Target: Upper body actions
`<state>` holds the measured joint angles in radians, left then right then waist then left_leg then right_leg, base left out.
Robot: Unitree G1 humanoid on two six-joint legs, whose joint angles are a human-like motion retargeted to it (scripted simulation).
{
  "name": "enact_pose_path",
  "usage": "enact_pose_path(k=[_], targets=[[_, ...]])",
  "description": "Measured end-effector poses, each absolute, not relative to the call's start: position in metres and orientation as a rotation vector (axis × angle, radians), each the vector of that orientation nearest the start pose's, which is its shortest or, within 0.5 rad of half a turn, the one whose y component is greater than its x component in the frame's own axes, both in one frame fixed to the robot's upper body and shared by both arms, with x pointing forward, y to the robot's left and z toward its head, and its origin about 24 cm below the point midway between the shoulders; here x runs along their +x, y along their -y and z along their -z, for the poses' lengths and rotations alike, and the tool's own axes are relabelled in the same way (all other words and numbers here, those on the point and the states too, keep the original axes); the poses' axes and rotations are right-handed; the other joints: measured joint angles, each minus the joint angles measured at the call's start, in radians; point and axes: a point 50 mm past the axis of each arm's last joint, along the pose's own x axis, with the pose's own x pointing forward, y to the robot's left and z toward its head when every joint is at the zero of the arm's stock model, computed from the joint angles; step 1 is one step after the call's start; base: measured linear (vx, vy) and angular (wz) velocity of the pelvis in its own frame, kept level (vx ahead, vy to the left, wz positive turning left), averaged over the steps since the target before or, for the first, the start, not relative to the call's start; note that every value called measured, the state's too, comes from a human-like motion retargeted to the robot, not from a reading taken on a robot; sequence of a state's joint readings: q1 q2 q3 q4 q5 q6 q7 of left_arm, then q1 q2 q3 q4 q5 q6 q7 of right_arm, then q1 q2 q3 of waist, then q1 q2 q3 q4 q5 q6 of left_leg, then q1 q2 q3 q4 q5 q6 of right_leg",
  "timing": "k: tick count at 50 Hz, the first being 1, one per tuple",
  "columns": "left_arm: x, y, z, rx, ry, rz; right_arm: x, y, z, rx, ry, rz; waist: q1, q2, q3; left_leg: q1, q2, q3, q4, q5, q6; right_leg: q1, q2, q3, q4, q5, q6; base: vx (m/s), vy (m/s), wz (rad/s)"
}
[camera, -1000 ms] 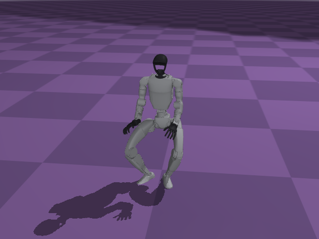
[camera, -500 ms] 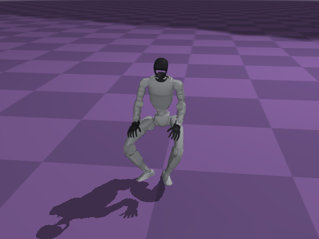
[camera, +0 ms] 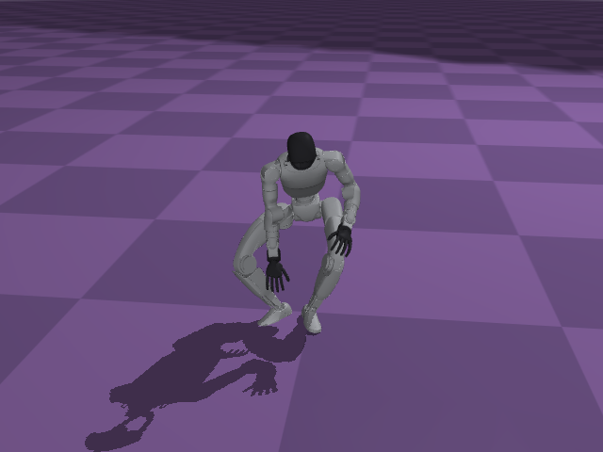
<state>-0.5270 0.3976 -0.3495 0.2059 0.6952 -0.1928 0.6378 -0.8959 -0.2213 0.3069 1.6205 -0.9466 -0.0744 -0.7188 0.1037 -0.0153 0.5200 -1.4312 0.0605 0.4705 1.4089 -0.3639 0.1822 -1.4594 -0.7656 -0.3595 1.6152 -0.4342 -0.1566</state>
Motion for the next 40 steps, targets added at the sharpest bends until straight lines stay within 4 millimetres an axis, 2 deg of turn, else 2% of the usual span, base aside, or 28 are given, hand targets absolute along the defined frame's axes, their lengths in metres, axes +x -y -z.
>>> enact_pose_path(k=[7,15,20,28,40], targets=[[0.306,-0.122,-0.176,0.844,0.958,-0.206,0.343,0.221,-0.017,-1.618,-0.116,0.214,0.016,0.048,0.0,-0.088,-0.024,-0.004,-0.029,0.014,-0.005,-0.082,-0.004,-0.006,-0.013,0.002,0.002,-0.05,-0.02,0.21],[0.294,-0.117,-0.181,0.791,1.003,-0.204,0.331,0.246,-0.016,-1.639,-0.184,0.368,0.042,0.099,0.0,-0.133,-0.03,-0.022,-0.033,0.011,-0.009,-0.103,0.006,-0.027,-0.02,-0.004,0.01,-0.01,0.0,0.01],[0.288,-0.115,-0.18,0.779,1.011,-0.199,0.324,0.252,-0.012,-1.658,-0.197,0.405,0.047,0.111,0.0,-0.139,-0.039,-0.026,-0.034,0.009,-0.012,-0.108,0.006,-0.025,-0.02,-0.008,0.014,0.0,0.0,0.0],[0.282,-0.113,-0.179,0.769,1.021,-0.193,0.318,0.255,-0.002,-1.664,-0.282,0.339,0.049,0.118,0.0,-0.139,-0.05,-0.03,-0.037,0.009,-0.013,-0.111,0.008,-0.021,-0.017,-0.014,0.021,0.0,0.0,0.0],[0.281,-0.111,-0.18,0.761,1.026,-0.187,0.318,0.256,-0.006,-1.632,-0.231,0.437,0.056,0.121,0.0,-0.139,-0.054,-0.035,-0.036,0.006,-0.015,-0.111,0.013,-0.017,-0.016,-0.015,0.028,0.0,0.0,0.0]])
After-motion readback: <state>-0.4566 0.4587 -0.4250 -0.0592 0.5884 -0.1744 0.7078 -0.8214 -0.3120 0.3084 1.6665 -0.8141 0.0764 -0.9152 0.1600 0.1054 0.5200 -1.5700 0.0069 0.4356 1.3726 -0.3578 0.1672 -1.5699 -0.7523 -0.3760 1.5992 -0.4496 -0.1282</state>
